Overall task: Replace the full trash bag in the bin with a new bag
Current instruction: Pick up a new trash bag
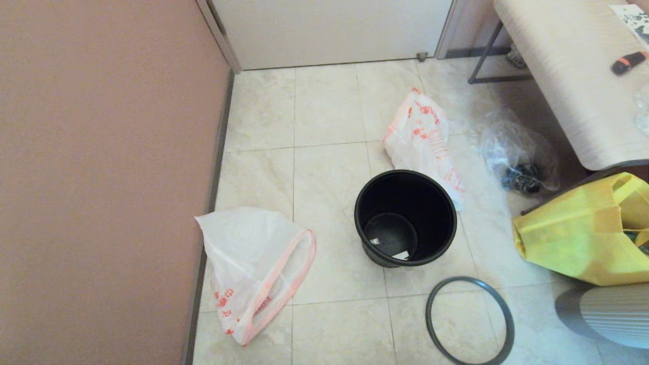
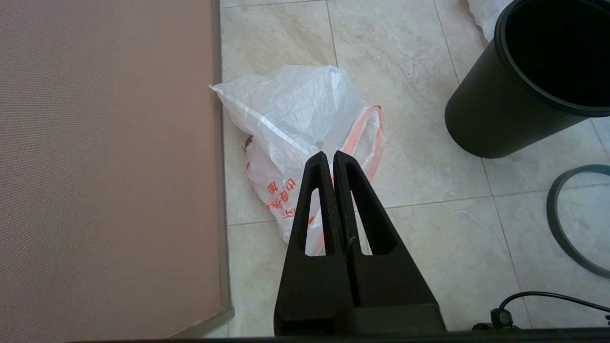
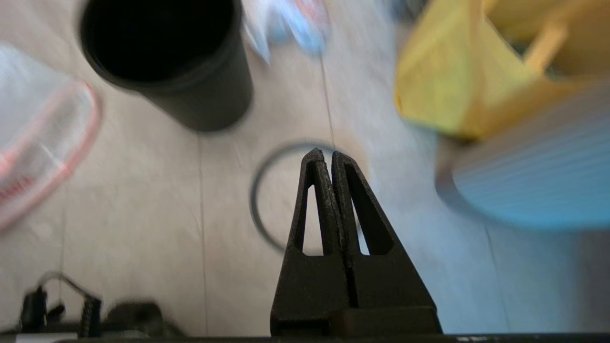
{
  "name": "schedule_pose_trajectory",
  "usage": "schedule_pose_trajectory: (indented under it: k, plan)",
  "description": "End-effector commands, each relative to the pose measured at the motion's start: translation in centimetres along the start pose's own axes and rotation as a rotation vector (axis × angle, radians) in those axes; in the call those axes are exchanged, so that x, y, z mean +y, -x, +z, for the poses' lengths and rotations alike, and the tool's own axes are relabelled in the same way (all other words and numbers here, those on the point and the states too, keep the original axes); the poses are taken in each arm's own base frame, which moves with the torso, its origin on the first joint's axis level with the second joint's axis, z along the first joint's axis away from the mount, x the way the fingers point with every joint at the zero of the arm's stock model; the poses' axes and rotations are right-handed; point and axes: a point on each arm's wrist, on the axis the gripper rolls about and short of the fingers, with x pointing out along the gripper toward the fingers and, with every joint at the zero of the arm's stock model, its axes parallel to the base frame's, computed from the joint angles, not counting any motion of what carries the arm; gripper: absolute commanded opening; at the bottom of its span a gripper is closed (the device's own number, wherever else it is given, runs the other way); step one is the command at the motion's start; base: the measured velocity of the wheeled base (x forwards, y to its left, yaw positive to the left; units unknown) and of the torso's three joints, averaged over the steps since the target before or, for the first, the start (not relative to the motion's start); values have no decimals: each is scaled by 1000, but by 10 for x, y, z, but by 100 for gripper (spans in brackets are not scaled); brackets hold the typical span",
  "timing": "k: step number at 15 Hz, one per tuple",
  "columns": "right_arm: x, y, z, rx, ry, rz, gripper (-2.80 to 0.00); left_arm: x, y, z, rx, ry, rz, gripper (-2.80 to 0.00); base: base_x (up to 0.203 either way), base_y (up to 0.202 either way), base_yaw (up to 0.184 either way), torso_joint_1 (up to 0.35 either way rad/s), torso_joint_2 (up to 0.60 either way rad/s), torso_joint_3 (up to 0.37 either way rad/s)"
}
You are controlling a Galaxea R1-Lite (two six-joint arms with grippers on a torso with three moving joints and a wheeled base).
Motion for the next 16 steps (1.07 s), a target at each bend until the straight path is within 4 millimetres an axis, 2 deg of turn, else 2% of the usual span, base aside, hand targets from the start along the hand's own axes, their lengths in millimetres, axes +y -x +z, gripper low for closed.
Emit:
schedule_pose_trajectory:
  k: [1, 3, 16]
  plan:
    - [0, -4, -6, -18, 0, 17, -280, 0, -1, -4, 13, 0, 0, -280, 0, 0, 0, 0, 0, 0]
    - [0, -6, -12, 2, 22, 27, -280, 0, -1, -4, 13, 0, 0, -280, 0, 0, 0, 0, 0, 0]
    - [0, -6, -12, 2, 23, 26, -280, 0, -1, -4, 13, 0, 0, -280, 0, 0, 0, 0, 0, 0]
